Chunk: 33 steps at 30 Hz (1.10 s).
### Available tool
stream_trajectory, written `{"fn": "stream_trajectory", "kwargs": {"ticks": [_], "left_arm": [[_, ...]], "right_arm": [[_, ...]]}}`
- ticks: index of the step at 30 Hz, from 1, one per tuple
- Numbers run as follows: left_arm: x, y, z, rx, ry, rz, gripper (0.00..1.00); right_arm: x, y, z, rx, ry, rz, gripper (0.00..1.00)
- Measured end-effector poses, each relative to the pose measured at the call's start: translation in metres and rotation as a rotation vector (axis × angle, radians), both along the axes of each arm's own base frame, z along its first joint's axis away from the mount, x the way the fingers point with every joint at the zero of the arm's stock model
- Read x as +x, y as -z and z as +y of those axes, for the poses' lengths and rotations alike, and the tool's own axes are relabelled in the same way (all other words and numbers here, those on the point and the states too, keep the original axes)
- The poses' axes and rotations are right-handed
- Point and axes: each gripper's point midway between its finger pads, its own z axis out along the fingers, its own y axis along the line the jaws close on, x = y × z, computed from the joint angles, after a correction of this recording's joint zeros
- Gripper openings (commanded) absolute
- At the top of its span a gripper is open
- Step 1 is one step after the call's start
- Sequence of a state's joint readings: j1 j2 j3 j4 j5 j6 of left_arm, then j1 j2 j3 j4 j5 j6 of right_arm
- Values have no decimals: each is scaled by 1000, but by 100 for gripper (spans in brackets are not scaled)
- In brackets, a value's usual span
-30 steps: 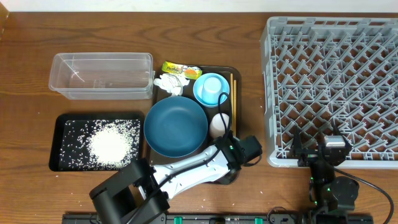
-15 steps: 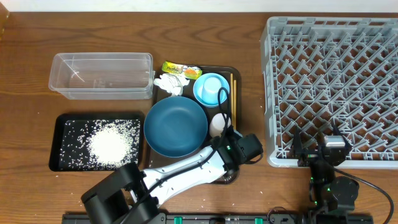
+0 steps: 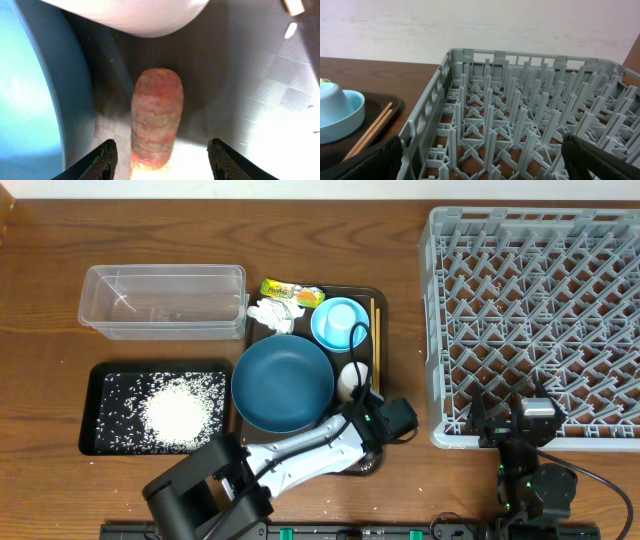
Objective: Sort waste into correct bins and load items into the dishwasher rack
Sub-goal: 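Close the left gripper on the carrot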
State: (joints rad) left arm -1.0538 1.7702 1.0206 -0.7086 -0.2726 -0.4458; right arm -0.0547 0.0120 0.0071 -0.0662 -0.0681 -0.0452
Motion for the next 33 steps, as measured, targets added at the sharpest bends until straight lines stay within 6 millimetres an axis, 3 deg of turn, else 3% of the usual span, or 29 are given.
{"fn": "stream_trajectory", "kwargs": {"ticks": [8,12,22,27,33], "left_arm": [[-2,8,-1,-12,-18,36,59],[-5,10,-5,-35,-26,64,51],[-29,14,-24,-139,-31,212,49],[-34,14,-27,-156,-30,241,35],[-37,14,-25,-141,8,256,36]], "right_arm": [[0,0,0,0,1,0,99],[0,0,0,0,0,0,99],[0,0,0,0,0,0,99],[0,0,0,0,0,0,99],[0,0,0,0,1,0,99]]}}
